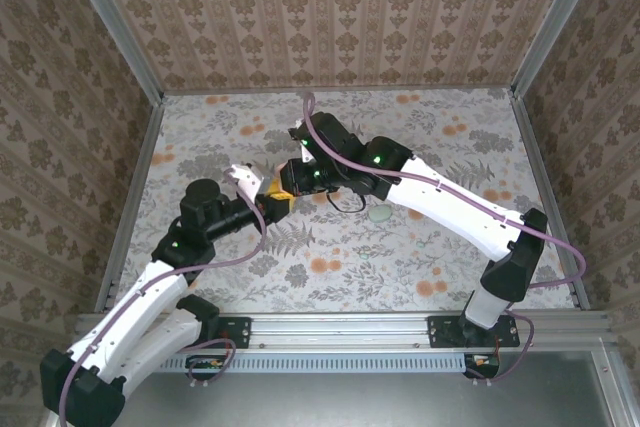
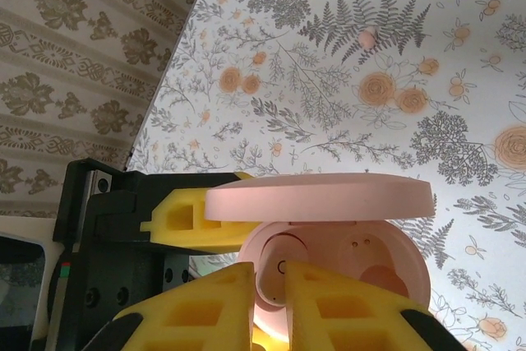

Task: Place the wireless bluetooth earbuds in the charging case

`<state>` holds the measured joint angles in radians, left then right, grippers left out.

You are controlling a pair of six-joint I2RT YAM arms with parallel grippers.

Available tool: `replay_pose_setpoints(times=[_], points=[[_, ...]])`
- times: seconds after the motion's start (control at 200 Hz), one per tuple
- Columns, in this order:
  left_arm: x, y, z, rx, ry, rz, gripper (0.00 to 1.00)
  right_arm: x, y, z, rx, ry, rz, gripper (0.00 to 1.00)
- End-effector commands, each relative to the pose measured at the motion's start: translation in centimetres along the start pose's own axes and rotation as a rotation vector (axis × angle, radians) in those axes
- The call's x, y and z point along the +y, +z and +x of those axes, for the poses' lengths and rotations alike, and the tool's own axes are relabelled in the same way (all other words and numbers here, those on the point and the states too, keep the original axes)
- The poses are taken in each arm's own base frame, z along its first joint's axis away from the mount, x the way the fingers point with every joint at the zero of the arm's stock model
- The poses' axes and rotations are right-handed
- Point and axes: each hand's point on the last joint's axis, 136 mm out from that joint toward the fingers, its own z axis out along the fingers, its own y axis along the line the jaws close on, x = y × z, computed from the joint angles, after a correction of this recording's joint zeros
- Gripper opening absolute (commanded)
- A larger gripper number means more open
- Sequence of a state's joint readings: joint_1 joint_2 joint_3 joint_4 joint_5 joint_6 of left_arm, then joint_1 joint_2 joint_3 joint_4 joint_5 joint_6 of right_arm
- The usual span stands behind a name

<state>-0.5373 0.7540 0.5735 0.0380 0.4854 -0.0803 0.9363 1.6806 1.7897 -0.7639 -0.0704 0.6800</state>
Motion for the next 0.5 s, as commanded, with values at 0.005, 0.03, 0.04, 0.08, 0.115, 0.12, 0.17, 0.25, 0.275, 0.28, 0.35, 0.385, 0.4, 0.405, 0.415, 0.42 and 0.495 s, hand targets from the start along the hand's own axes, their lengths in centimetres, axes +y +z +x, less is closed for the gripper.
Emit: replay_pose_setpoints(times=[0.005, 0.03, 0.04, 0.08, 0.115, 0.12, 0.17, 0.25, 0.275, 0.28, 0.35, 0.385, 0.4, 0.405, 0.415, 0.42, 0.495], points=[[-0.3, -0.2, -0.3, -0.032, 0.051, 0.004, 0.13, 0.5, 0.1, 0.7, 0.026, -0.023, -0.022, 0.18], [-0.2, -0.2, -0.2, -0.032, 0.054, 0.002, 0.13, 0.6, -0.2, 0.6, 0.015, -0.022, -0.025, 0.18], [-0.2, -0.2, -0.2, -0.033, 0.057, 0.002, 0.13, 0.6, -0.4, 0.5, 0.011, -0.022, -0.026, 0.18], [-0.2, -0.1, -0.3, -0.041, 0.067, 0.002, 0.13, 0.7, -1.0, 0.2, -0.015, -0.016, -0.035, 0.18], [-0.2, -0.1, -0.3, -0.048, 0.079, 0.002, 0.12, 0.7, -1.9, -0.3, -0.044, -0.008, -0.049, 0.19], [-0.2, -0.1, -0.3, -0.049, 0.081, 0.002, 0.12, 0.8, -1.9, -0.4, -0.048, -0.008, -0.051, 0.19], [-0.3, -0.1, -0.3, -0.060, 0.104, 0.006, 0.12, 0.7, -2.8, -1.0, -0.083, 0.010, -0.070, 0.19], [-0.2, -0.1, -0.2, -0.074, 0.141, 0.005, 0.09, 0.8, -4.3, -1.8, -0.139, 0.031, -0.103, 0.21], [-0.2, -0.1, -0.2, -0.076, 0.150, 0.003, 0.09, 0.9, -4.7, -2.1, -0.157, 0.035, -0.114, 0.21], [-0.2, -0.1, -0.2, -0.076, 0.152, 0.003, 0.09, 0.9, -4.8, -2.1, -0.159, 0.036, -0.114, 0.21], [-0.2, -0.1, -0.2, -0.078, 0.172, 0.001, 0.08, 0.7, -5.9, -2.7, -0.198, 0.043, -0.125, 0.21], [-0.2, -0.1, -0.2, -0.078, 0.179, 0.001, 0.07, 0.7, -6.3, -2.8, -0.211, 0.041, -0.126, 0.21], [-0.2, -0.1, -0.2, -0.079, 0.181, 0.001, 0.07, 0.7, -6.6, -2.9, -0.218, 0.039, -0.126, 0.21], [-0.2, -0.1, -0.2, -0.079, 0.182, 0.001, 0.07, 0.6, -6.6, -2.9, -0.219, 0.040, -0.124, 0.21], [-0.2, 0.0, -0.2, -0.079, 0.182, 0.001, 0.07, 0.5, -6.6, -2.9, -0.222, 0.040, -0.123, 0.21], [-0.2, 0.0, -0.2, -0.079, 0.183, 0.001, 0.07, 0.5, -6.6, -2.9, -0.222, 0.040, -0.123, 0.21], [-0.2, 0.0, -0.2, -0.079, 0.189, 0.001, 0.07, 0.1, -7.0, -2.8, -0.230, 0.039, -0.115, 0.21]])
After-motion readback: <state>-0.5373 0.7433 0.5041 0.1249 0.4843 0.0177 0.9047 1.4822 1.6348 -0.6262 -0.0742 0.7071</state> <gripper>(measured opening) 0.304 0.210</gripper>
